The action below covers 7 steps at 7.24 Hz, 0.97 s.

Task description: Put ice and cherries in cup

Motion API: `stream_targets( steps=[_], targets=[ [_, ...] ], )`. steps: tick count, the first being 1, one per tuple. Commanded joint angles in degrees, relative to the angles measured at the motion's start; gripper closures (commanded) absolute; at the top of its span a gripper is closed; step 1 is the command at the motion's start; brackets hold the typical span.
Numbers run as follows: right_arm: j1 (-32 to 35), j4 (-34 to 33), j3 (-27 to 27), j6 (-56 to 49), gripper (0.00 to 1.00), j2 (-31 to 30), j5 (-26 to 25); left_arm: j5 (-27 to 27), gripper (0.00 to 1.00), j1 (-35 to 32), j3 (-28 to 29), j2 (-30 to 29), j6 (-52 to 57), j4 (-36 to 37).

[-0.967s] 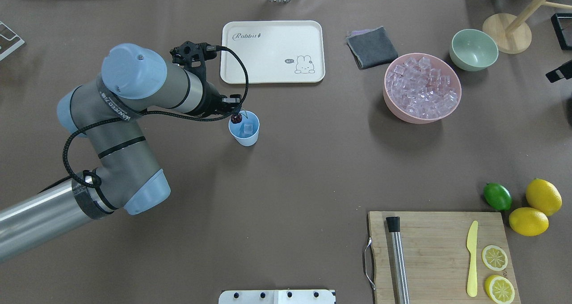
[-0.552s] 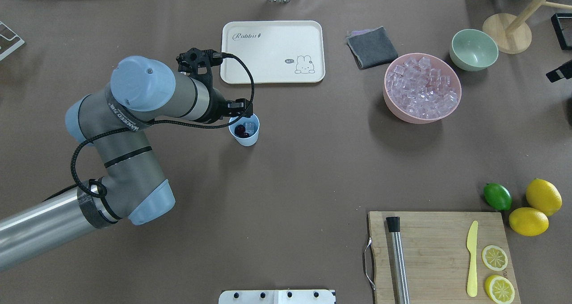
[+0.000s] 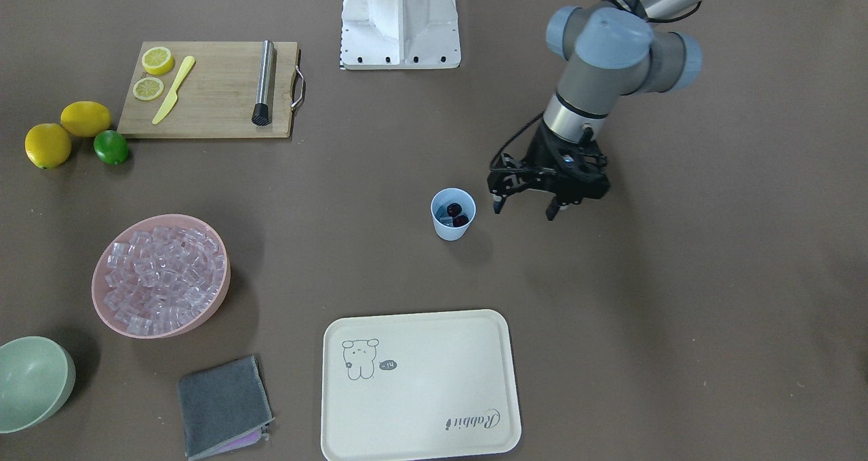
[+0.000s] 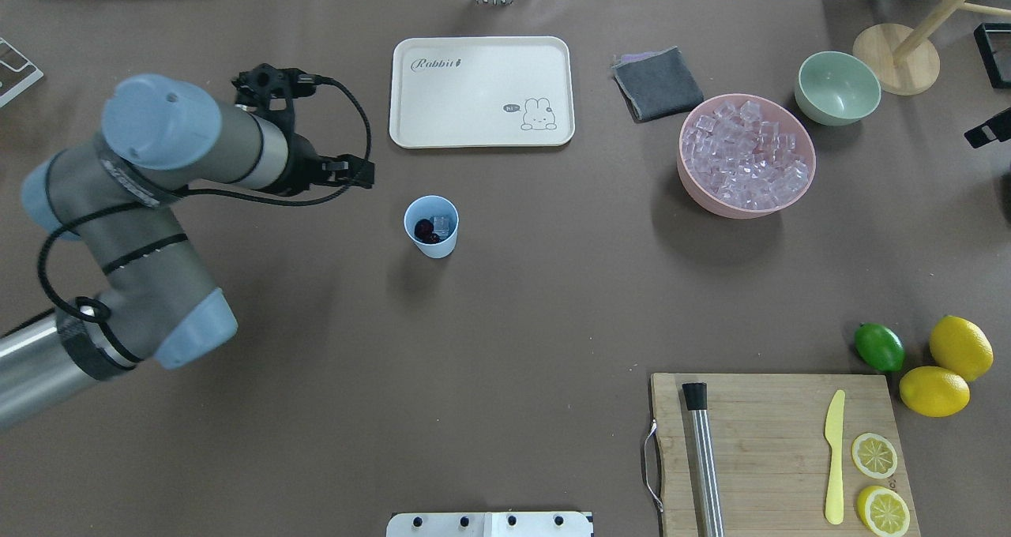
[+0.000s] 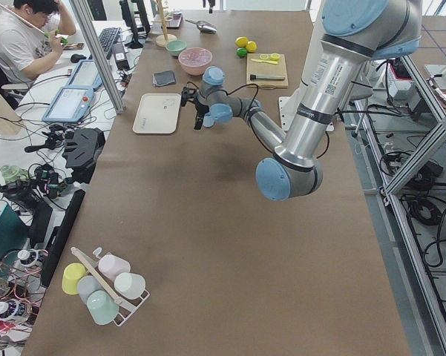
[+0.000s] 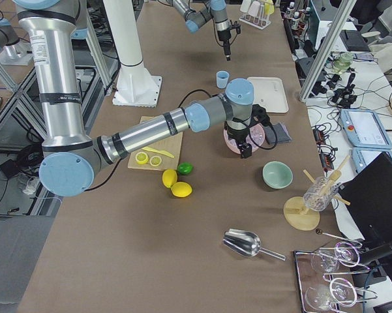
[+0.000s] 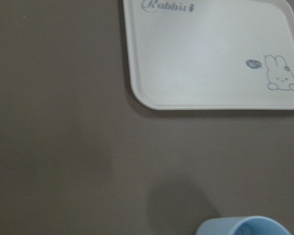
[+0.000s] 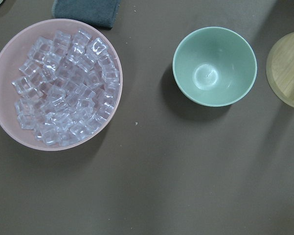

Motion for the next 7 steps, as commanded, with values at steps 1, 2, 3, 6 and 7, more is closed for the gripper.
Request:
stream_targets(
  steps=[1, 2, 3, 6, 7],
  targets=[
    [1.42, -0.09, -2.00, -3.19, 0.02, -0.11, 0.52, -8.90, 0.02, -12.82, 2.07, 7.13, 17.27, 0.04],
    [3.17, -0.18, -3.49, -7.65, 0.02, -0.63, 1.30, -12.86, 0.02, -18.36, 2.78, 10.47, 26.30, 0.04],
    [5.63, -0.18, -4.81, -11.87, 0.02, -1.94, 3.31, -16.12, 0.02, -23.90, 3.49, 14.07, 34.40, 0.04],
    [9.96, 0.00, -10.44, -22.63, 0.02, -3.63, 4.13, -22.21, 0.02, -34.93, 8.40, 20.87, 54.58, 0.13],
    [9.96, 0.00, -10.89, -22.90, 0.02, -3.28, 4.21, -22.39, 0.02, -36.77, 8.42, 22.70, 54.78, -0.13]
  ],
)
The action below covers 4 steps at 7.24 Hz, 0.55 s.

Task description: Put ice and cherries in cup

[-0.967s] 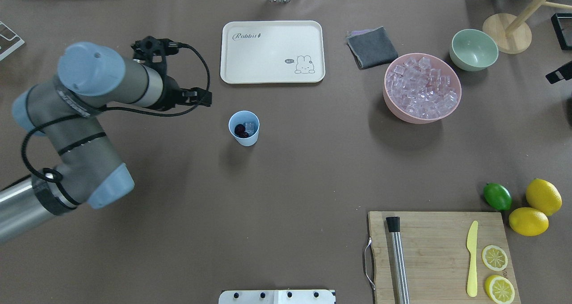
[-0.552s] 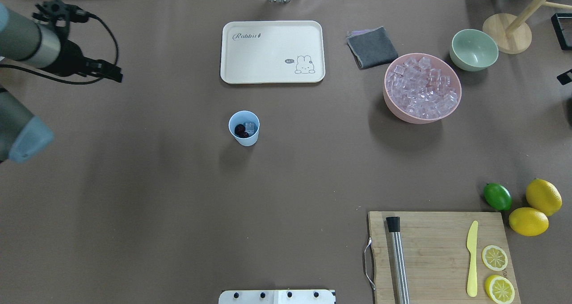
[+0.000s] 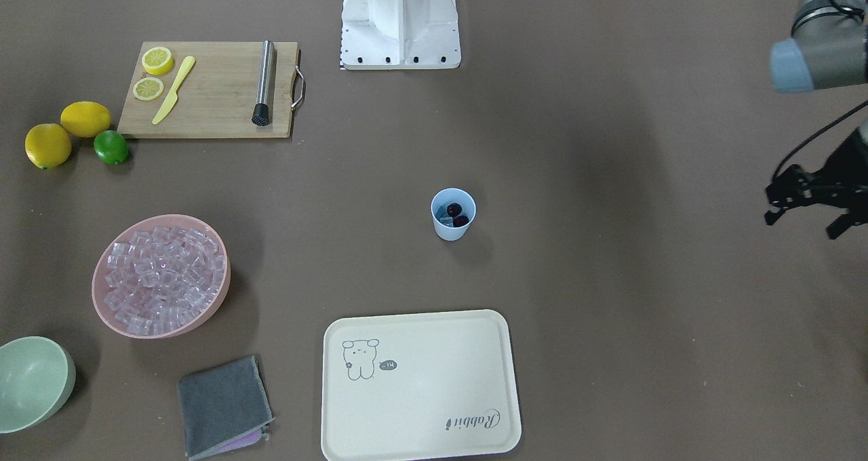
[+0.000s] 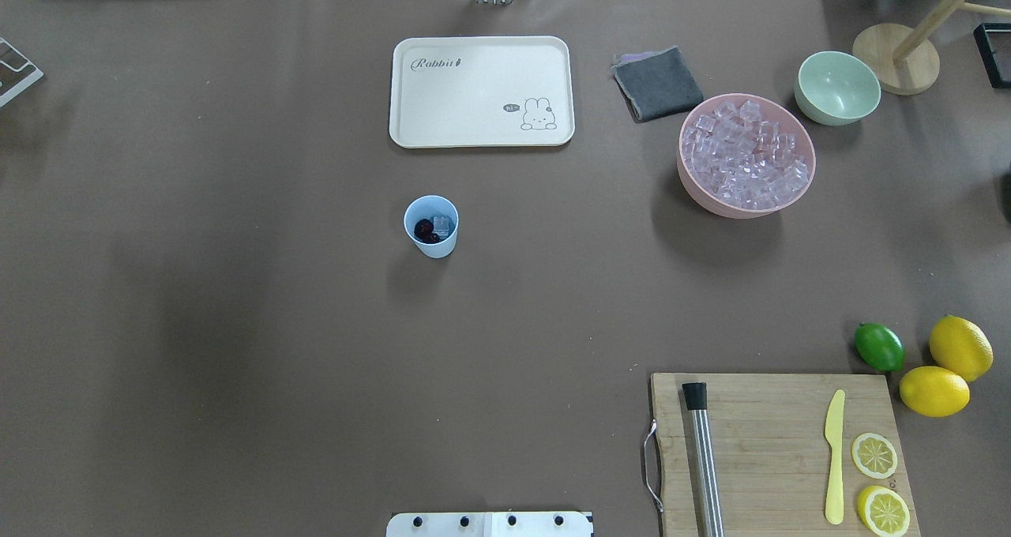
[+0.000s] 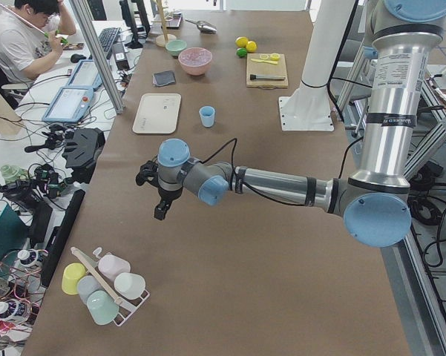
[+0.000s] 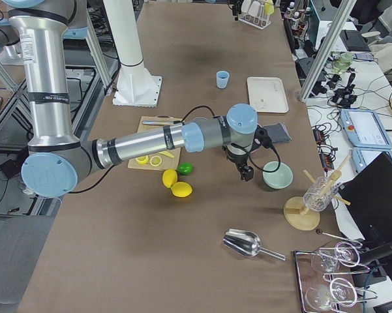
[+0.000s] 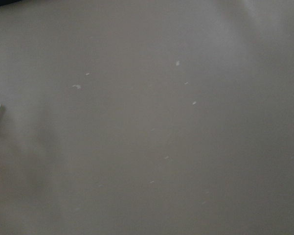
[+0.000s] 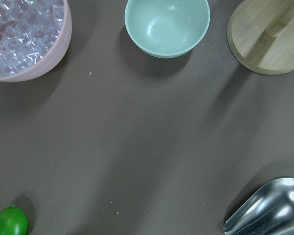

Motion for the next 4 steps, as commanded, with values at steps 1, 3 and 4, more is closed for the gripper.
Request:
stream_targets(
  steps=[1, 3, 4],
  targets=[
    [0.32, 0.12, -1.31, -1.50, 0.02, 0.27, -0.01, -1.91, 0.02, -4.46, 1.47, 1.87, 5.65, 1.46],
    [-0.46, 0.12, -1.58, -0.80, 0.02, 1.41, -0.71, -5.60, 0.02, -11.12, -1.57, -5.31, 7.52, 15.56],
    [-0.56, 0.12, -1.93, -0.62, 0.02, 1.59, -0.28, -4.75, 0.02, -11.42, -5.43, -6.91, 7.61, 22.16]
  ],
)
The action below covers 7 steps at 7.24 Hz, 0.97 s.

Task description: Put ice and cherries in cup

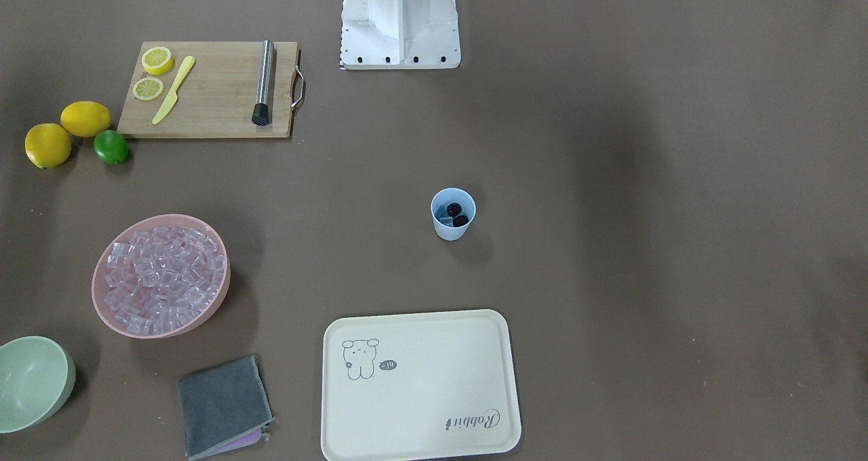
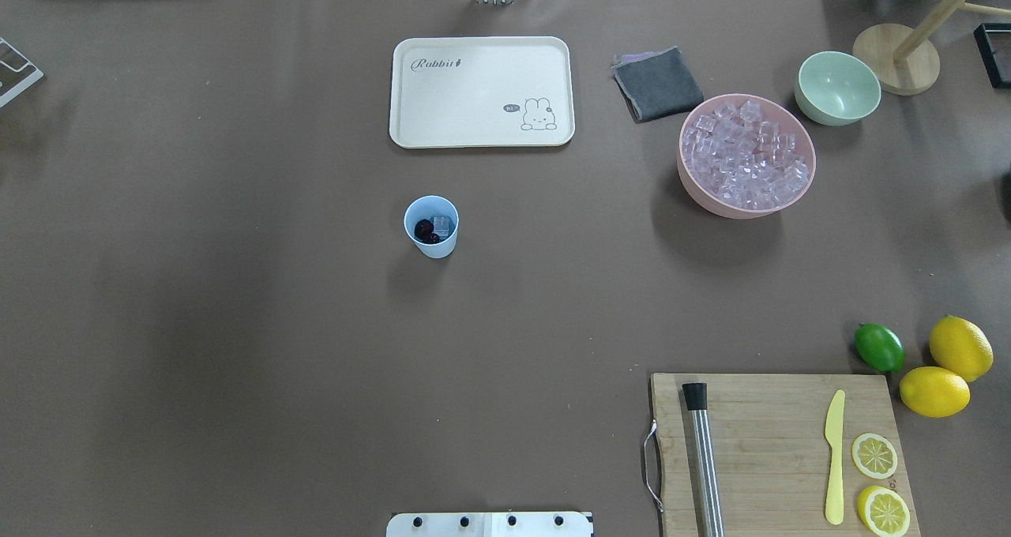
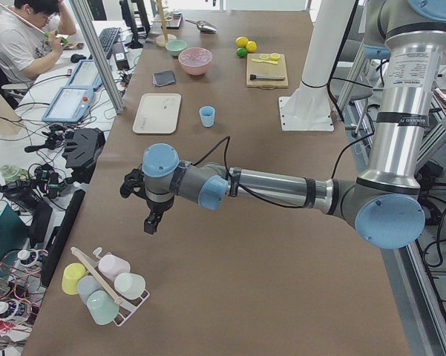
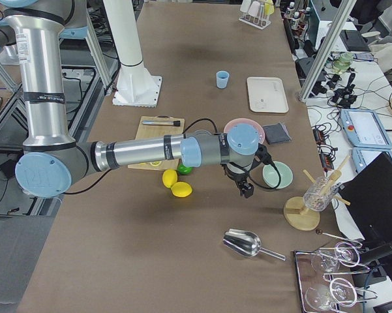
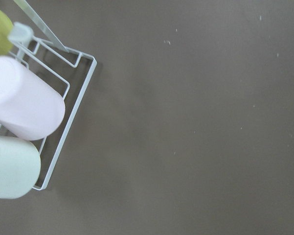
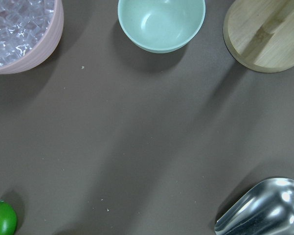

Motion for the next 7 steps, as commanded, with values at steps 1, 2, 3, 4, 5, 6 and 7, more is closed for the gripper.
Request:
stream_targets(
  steps=[1, 2, 3, 4, 5, 6, 7],
  targets=[
    [-0.31, 0.00, -0.27, 0.23, 0.01, 0.40, -0.23, 0.18, 0.02, -1.69, -3.97, -1.31, 0.51, 8.11],
    [-0.48, 0.09, -1.41, 0.15, 0.01, 0.05, -0.23, -0.08, 0.02, -1.69, -5.19, 1.22, 0.51, 8.29],
    [-0.49, 0.09, -1.50, -0.03, 0.01, 0.22, -0.32, 0.18, 0.02, -1.60, -5.29, 0.99, 0.51, 8.64],
    [-0.49, 0.09, -1.33, -0.12, 0.01, 0.31, -0.32, 0.18, 0.02, -1.51, -3.90, 0.29, 0.43, 10.12],
    [-0.49, 0.09, -1.33, -0.12, 0.01, -0.13, -0.49, 1.75, 0.02, -1.68, -4.15, -0.15, 0.43, 13.18],
    [-0.40, 0.09, -1.24, -0.21, 0.01, -0.30, -3.19, 3.68, 0.02, -1.86, -3.98, -0.25, 1.30, 13.39],
    [-0.49, -0.17, -1.76, 0.32, 0.01, -0.31, -5.48, 4.74, 0.02, -1.86, -3.71, -0.16, 1.04, 13.56]
  ],
)
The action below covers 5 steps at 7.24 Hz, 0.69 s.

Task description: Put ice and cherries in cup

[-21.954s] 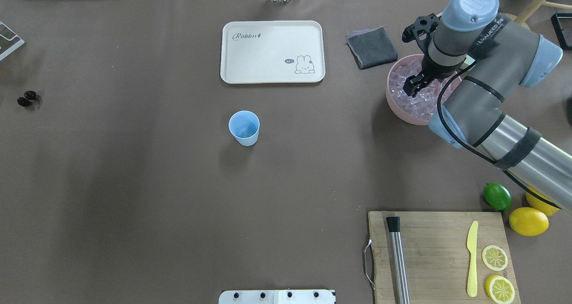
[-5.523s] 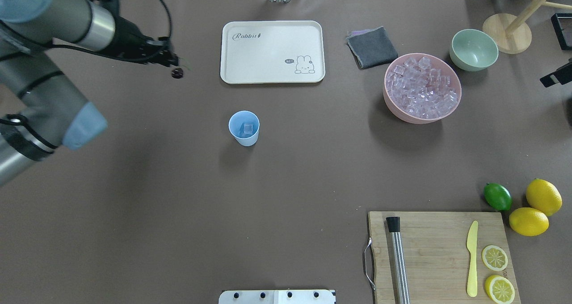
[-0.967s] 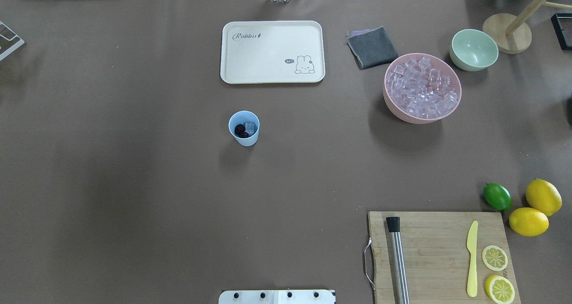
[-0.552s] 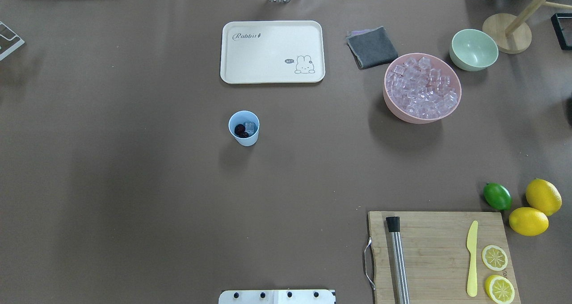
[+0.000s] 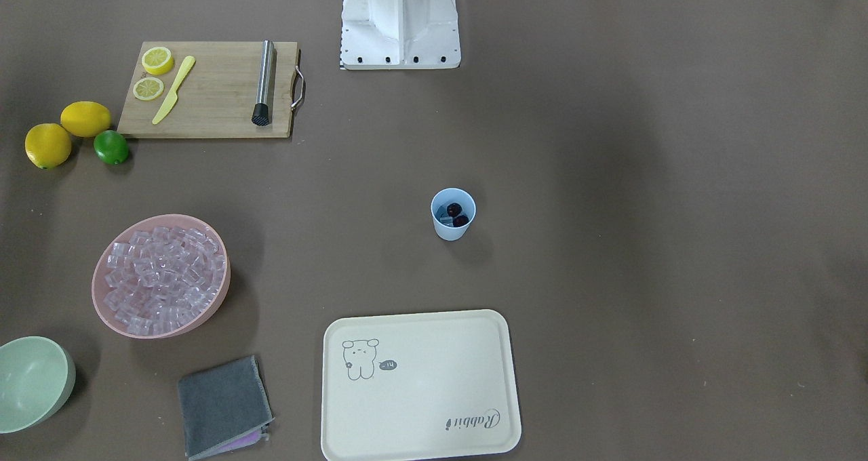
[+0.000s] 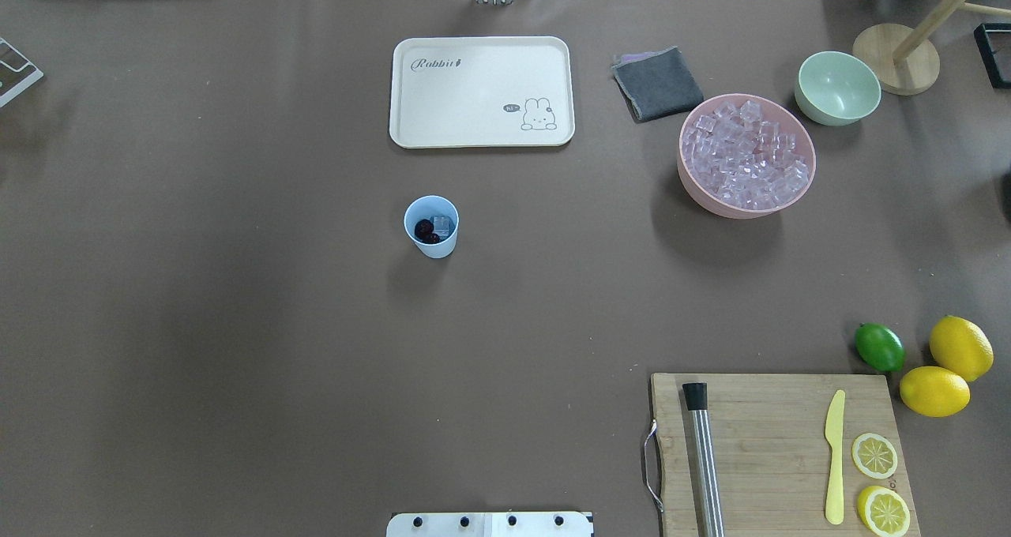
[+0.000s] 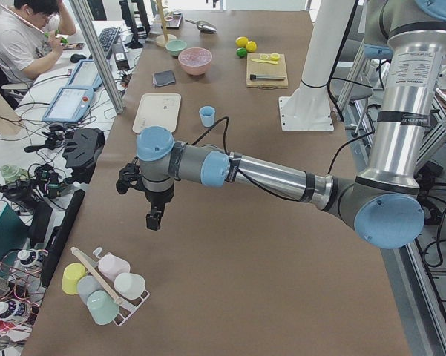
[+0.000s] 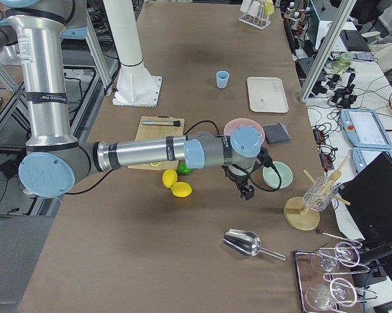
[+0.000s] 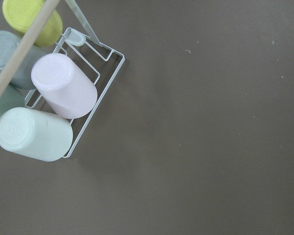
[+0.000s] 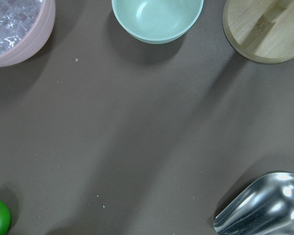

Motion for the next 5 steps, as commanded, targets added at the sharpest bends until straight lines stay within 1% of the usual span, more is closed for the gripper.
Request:
stream_targets(
  steps=[1, 3, 5],
  targets=[
    [-0.03, -0.56, -0.90, 1.25, 0.01, -0.28, -2.89, 2.17, 0.02, -0.33, 0.46, -0.03, 0.26, 0.72],
    [0.06, -0.56, -1.42, 1.26, 0.01, -1.42, -3.59, 1.56, 0.02, -0.42, 0.20, 0.75, 0.17, 0.81],
    [0.15, -2.13, -0.99, 1.44, 0.01, -0.46, -3.95, 2.08, 0.02, -1.12, 0.10, 0.84, 0.87, -0.24]
  ],
)
